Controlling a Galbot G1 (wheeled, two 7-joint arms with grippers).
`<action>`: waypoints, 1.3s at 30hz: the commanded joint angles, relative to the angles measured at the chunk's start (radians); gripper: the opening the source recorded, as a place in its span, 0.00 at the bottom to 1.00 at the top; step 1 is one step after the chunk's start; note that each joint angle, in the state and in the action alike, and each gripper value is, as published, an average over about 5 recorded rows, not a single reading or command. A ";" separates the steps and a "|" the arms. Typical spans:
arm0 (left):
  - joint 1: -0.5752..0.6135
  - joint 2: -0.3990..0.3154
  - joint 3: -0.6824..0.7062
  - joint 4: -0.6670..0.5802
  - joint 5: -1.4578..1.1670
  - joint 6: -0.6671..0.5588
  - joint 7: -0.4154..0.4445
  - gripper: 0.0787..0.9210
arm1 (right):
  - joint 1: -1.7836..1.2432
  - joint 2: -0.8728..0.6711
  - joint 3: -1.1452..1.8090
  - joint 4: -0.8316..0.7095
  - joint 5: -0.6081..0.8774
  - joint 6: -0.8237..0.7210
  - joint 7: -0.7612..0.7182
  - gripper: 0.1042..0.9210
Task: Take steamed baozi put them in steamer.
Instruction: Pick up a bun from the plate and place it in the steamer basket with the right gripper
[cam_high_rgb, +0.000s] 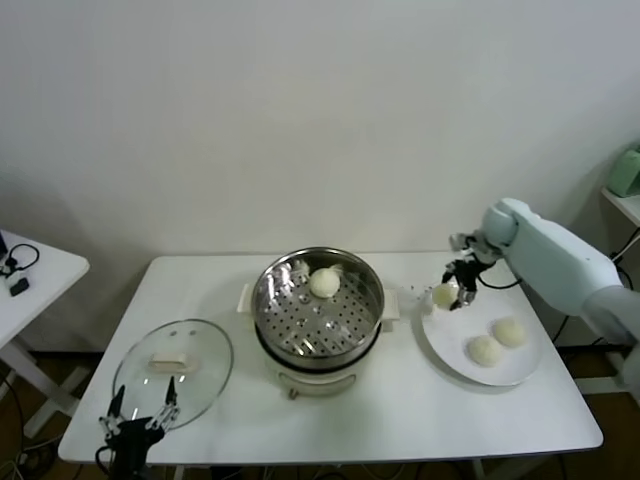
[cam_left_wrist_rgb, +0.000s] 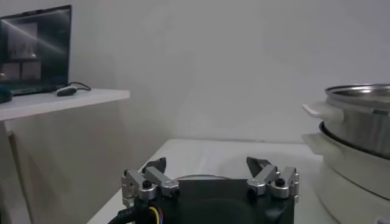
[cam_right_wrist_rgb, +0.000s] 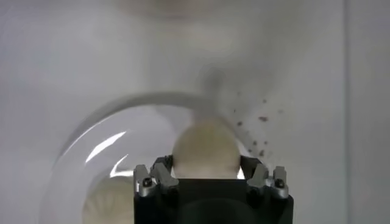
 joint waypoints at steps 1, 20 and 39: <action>0.016 0.007 0.032 -0.007 0.022 -0.003 0.001 0.88 | 0.355 0.042 -0.292 0.059 0.411 -0.108 0.000 0.76; 0.030 -0.014 0.085 -0.023 0.122 0.004 -0.008 0.88 | 0.375 0.326 -0.397 0.277 0.734 -0.278 0.125 0.76; 0.027 -0.025 0.082 -0.016 0.105 0.012 -0.021 0.88 | 0.191 0.485 -0.411 0.127 0.590 -0.249 0.108 0.76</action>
